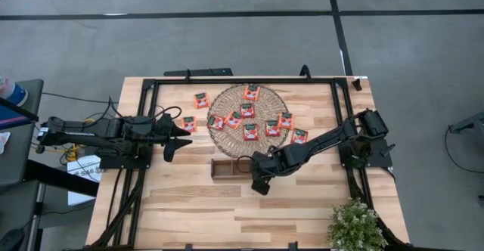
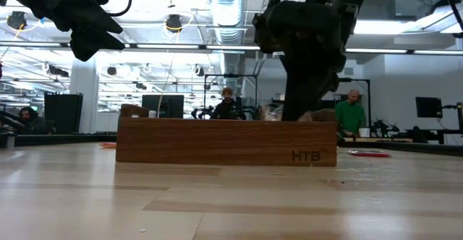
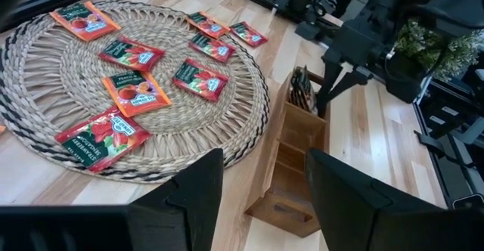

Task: Pick & Place Tea
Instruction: Put the gold tea bag into the right section of the wooden organizer, then put the red tea bag into the middle section of the wooden organizer

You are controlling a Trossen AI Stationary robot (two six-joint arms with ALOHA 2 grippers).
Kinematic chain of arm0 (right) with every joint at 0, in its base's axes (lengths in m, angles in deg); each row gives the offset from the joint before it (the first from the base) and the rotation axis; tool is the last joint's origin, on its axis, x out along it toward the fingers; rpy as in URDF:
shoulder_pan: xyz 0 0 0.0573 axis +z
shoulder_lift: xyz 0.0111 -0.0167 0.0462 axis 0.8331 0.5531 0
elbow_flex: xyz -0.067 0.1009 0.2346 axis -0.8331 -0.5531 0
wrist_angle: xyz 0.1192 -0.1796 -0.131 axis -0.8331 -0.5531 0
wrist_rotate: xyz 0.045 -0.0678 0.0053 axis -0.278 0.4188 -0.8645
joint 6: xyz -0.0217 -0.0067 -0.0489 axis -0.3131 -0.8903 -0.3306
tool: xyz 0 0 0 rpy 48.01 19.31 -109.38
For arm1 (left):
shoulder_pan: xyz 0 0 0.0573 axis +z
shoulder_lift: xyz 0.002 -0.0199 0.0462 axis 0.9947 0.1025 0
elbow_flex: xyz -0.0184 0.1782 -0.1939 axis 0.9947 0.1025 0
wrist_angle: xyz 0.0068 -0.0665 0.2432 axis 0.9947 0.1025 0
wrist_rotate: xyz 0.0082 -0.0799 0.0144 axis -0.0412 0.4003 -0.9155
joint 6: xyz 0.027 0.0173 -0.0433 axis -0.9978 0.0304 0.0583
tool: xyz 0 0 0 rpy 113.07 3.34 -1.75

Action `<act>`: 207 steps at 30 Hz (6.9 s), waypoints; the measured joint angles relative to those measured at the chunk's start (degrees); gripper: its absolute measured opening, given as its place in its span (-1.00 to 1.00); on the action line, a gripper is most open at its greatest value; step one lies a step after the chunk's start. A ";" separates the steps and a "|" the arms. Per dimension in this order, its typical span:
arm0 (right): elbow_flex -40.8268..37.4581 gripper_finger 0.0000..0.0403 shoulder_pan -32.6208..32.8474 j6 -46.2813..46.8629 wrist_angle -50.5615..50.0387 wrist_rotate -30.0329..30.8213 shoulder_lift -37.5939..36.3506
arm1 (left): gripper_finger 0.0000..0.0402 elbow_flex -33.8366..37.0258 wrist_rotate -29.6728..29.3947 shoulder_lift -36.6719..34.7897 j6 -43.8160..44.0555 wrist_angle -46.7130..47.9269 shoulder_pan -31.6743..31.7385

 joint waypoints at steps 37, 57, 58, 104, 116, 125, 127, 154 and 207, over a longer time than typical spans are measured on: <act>-6.65 -1.00 2.65 10.69 -36.48 25.46 -33.53 | -0.11 0.00 -0.22 0.02 -1.07 -0.17 0.02; -26.51 -0.94 -10.29 0.82 -23.08 11.20 -60.28 | -0.11 0.00 -0.96 0.02 -0.95 -4.36 0.02; -26.51 -0.91 -12.05 -0.82 -23.08 9.87 -59.29 | -0.11 0.00 -1.00 0.02 -0.52 -4.35 0.02; -15.17 -0.44 -42.50 -22.81 -25.47 -7.61 -14.18 | -0.11 0.00 -7.51 11.89 9.64 -4.28 0.09; -15.14 -0.18 -46.25 -24.55 -26.59 -9.25 -8.13 | -0.11 0.00 -7.94 12.14 9.44 -4.29 0.08; -14.87 -0.14 -45.76 -25.54 -24.18 -9.56 -3.09 | -0.11 0.00 -8.55 12.13 9.31 -4.28 0.09; -14.85 -0.17 -45.77 -25.53 -24.20 -9.70 -2.32 | -0.11 0.00 -8.55 12.13 9.33 -4.28 0.07; -15.03 -0.64 -45.72 -22.36 -24.08 -10.91 -1.88 | -0.11 0.00 -8.53 12.13 9.35 -4.28 0.08; 27.41 -1.00 -18.65 -22.47 -47.02 -4.55 -11.41 | -0.11 -10.97 -2.54 21.81 9.28 -18.52 0.15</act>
